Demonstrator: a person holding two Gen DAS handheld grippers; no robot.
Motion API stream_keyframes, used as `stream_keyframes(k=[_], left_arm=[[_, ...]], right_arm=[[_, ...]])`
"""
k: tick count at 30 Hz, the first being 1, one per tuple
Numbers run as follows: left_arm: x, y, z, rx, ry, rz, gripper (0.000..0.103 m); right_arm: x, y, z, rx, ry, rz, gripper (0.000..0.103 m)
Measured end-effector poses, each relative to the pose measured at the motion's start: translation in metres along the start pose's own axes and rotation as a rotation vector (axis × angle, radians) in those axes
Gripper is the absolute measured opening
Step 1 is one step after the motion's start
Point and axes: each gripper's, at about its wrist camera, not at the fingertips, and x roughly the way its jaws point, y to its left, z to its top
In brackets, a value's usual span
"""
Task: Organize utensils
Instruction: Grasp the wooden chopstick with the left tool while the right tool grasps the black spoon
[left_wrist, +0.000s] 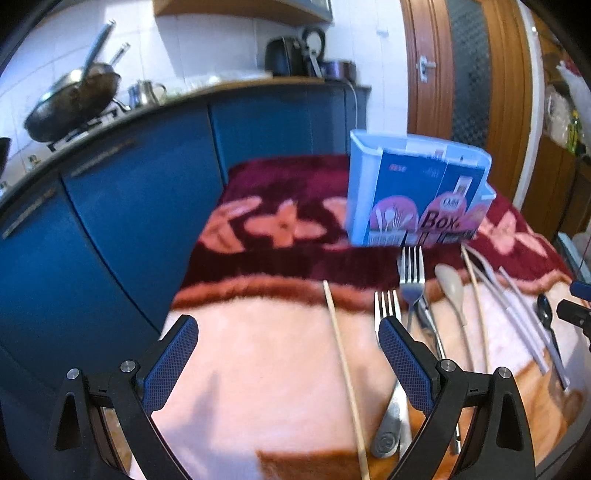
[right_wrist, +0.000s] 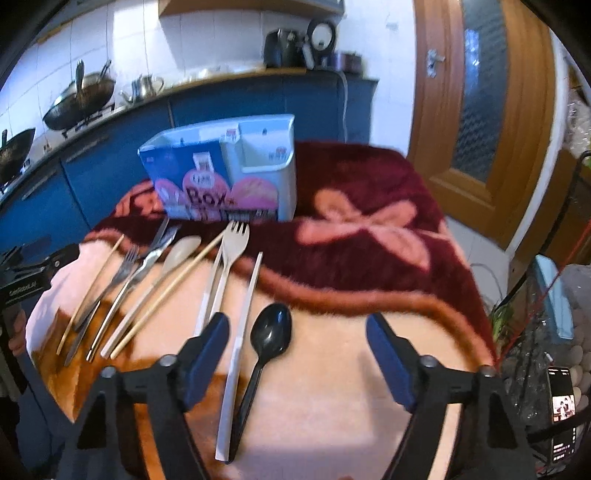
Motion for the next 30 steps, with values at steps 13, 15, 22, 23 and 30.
stream_keyframes(k=[13, 15, 22, 23, 30], left_arm=[[0.054, -0.006, 0.02, 0.016, 0.266, -0.147, 0.049], [0.061, -0.006, 0.021, 0.003, 0.296, -0.17, 0.04], [0.071, -0.009, 0.021, -0.018, 0.368, -0.213, 0.029], [0.073, -0.008, 0.023, -0.02, 0.379, -0.215, 0.029], [0.077, -0.009, 0.03, -0.015, 0.413, -0.251, 0.008]], right_arm=[[0.035, -0.005, 0.009, -0.001, 0.225, 0.099, 0.038], [0.039, -0.004, 0.011, -0.008, 0.245, 0.103, 0.033], [0.047, -0.014, 0.02, 0.024, 0.306, 0.132, 0.021], [0.048, -0.015, 0.021, 0.027, 0.311, 0.133, 0.02], [0.052, -0.013, 0.027, 0.037, 0.335, 0.17, 0.007]])
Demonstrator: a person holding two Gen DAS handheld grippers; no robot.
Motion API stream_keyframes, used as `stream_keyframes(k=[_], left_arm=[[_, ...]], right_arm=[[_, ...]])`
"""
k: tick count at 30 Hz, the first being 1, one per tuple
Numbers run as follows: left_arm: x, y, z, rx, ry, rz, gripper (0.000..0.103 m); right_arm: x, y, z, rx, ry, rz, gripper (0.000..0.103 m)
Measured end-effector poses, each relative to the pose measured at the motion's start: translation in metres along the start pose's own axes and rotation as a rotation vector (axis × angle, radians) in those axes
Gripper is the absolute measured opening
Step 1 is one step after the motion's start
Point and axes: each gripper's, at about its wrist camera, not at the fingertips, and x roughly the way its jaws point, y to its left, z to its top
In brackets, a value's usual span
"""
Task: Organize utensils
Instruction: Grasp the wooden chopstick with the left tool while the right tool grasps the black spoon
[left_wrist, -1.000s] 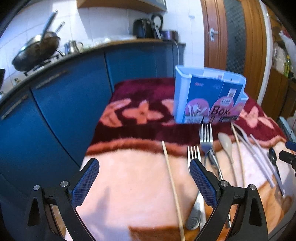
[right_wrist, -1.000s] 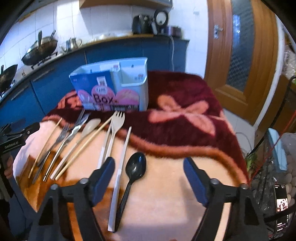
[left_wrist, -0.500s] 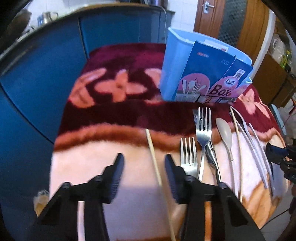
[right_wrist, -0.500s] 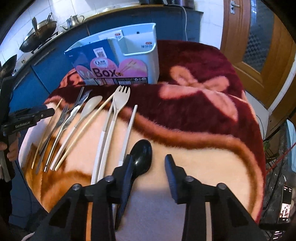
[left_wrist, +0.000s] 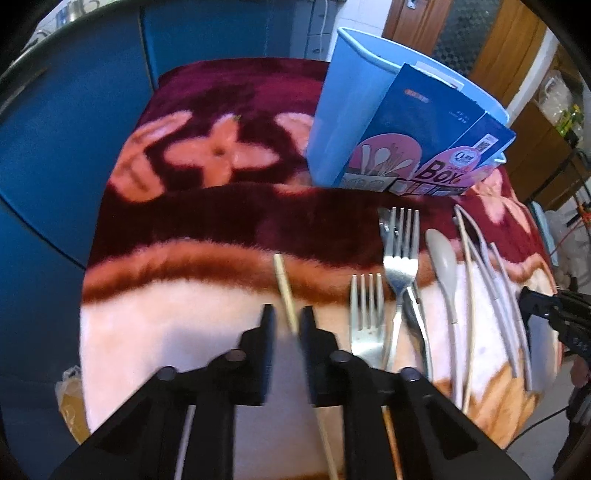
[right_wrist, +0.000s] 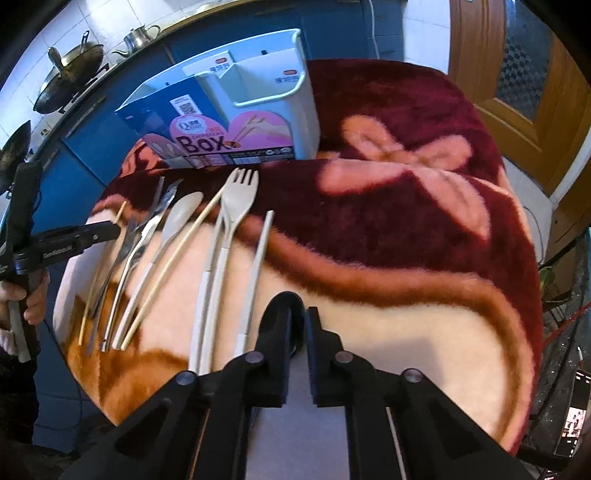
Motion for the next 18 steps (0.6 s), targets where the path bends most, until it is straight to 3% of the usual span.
stream_keyframes(k=[7, 13, 18], left_arm=[[-0.014, 0.003, -0.003, -0.028, -0.074, -0.049, 0.004], [-0.054, -0.004, -0.009, -0.024, -0.266, -0.068, 0.004], [-0.083, -0.012, -0.007, -0.027, -0.437, -0.044, 0.004]], right_arm=[[-0.012, 0.007, 0.0, -0.02, -0.075, 0.007, 0.004], [-0.035, 0.019, 0.0, -0.06, -0.222, -0.015, 0.003], [-0.056, 0.024, 0.0, -0.074, -0.398, -0.034, 0.003]])
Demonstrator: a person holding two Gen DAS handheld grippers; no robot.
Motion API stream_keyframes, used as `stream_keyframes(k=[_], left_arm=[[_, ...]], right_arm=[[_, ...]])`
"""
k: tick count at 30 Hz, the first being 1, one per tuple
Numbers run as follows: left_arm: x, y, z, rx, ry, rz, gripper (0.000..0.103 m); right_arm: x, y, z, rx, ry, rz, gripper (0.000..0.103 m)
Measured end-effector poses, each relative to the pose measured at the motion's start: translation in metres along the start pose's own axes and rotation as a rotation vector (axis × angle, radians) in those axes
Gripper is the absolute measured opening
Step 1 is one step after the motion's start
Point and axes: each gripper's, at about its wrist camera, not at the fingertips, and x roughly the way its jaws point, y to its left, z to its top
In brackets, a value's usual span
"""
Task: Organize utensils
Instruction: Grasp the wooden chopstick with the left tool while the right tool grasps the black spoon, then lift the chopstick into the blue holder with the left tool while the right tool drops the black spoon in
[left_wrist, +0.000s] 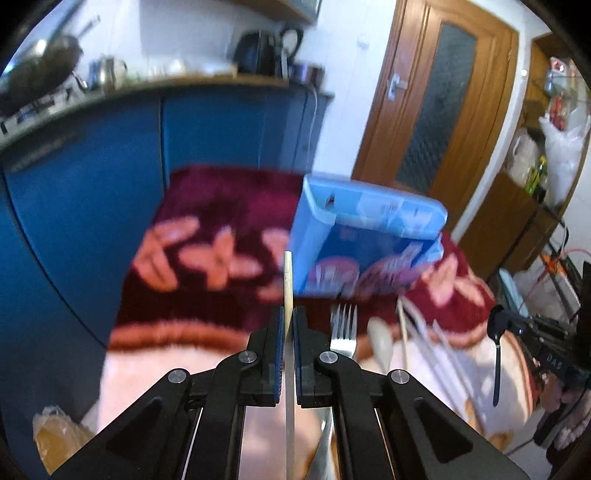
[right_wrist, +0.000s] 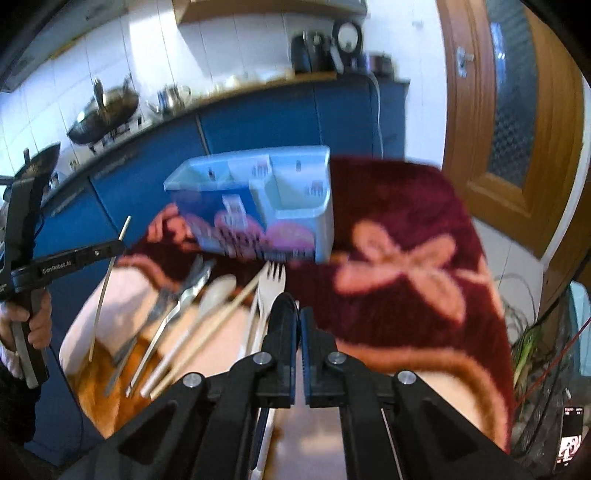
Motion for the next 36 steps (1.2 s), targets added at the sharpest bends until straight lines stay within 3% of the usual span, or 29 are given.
stream_keyframes(k=[5, 10, 26, 36], left_arm=[[-0.021, -0.012, 0.019, -0.003, -0.174, 0.004, 0.004], [-0.029, -0.024, 0.04, 0.008, -0.297, 0.003, 0.004], [0.001, -0.023, 0.12, -0.129, -0.538, 0.036, 0.004], [0.045, -0.021, 0.119, -0.127, -0.628, 0.083, 0.004]], right_arm=[[-0.013, 0.001, 0.011, -0.014, -0.137, -0.037, 0.003], [-0.021, 0.001, 0.028, -0.032, -0.27, -0.065, 0.003], [0.012, -0.006, 0.098, -0.02, -0.438, -0.082, 0.004], [0.046, -0.004, 0.115, -0.01, -0.481, -0.144, 0.004]])
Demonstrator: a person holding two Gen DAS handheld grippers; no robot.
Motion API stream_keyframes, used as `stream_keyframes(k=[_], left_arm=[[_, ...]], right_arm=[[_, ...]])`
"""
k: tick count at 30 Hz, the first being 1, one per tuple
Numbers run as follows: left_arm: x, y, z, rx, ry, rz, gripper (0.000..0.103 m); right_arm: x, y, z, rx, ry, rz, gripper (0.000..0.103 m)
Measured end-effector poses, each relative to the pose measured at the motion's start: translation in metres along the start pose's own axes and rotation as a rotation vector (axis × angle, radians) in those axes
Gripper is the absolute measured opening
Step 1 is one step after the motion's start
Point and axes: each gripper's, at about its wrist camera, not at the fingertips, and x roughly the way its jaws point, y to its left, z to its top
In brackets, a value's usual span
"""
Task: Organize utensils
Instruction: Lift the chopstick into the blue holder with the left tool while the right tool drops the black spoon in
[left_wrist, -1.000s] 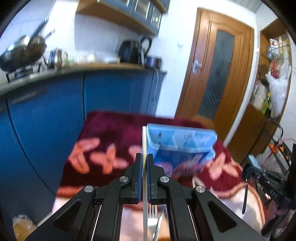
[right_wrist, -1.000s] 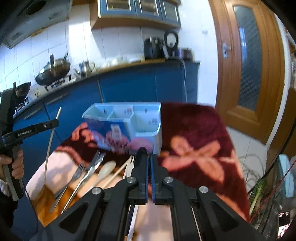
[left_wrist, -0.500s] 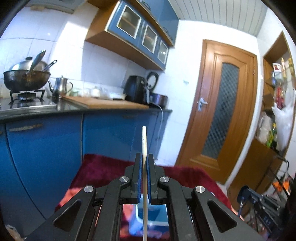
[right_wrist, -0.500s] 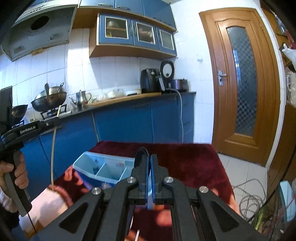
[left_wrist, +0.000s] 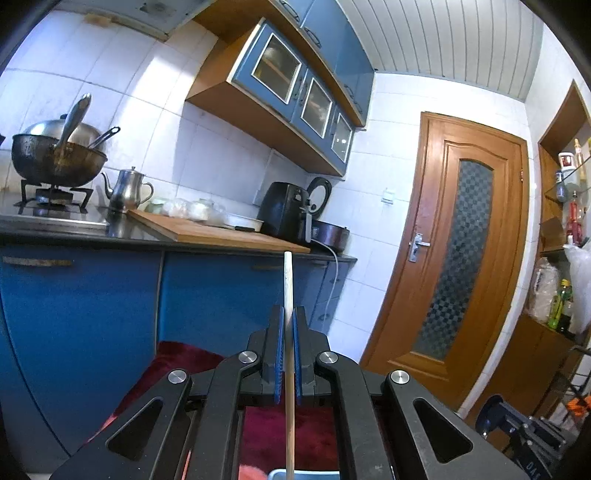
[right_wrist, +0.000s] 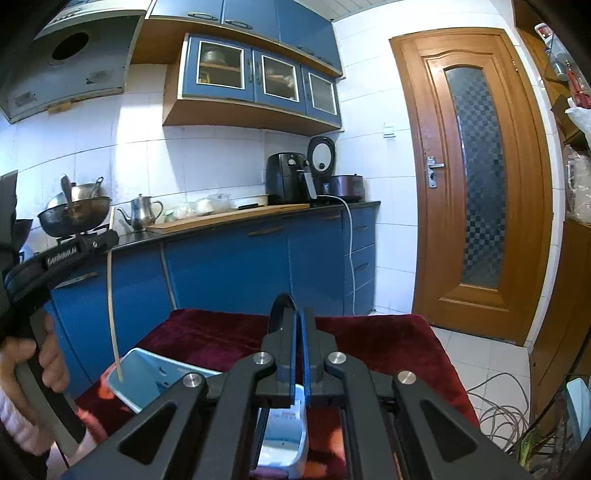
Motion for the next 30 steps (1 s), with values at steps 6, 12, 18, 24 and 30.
stream_keyframes(k=[6, 12, 18, 24, 30], left_arm=[[0.01, 0.002, -0.027, 0.045, 0.017, 0.007, 0.004], [0.008, 0.004, -0.037, 0.07, 0.074, -0.041, 0.004], [0.001, 0.008, -0.035, 0.046, 0.13, -0.069, 0.007], [-0.009, 0.008, -0.034, 0.043, 0.163, -0.081, 0.012], [-0.025, 0.007, -0.033, 0.062, 0.189, -0.083, 0.027]], right_arm=[[0.022, 0.006, -0.009, -0.028, -0.015, -0.054, 0.004], [0.035, 0.013, -0.019, -0.052, 0.013, -0.061, 0.004], [0.029, 0.013, -0.02, -0.039, 0.031, -0.028, 0.018], [0.019, 0.012, -0.016, -0.028, 0.027, -0.008, 0.022], [0.006, 0.003, -0.014, 0.031, 0.022, 0.013, 0.023]])
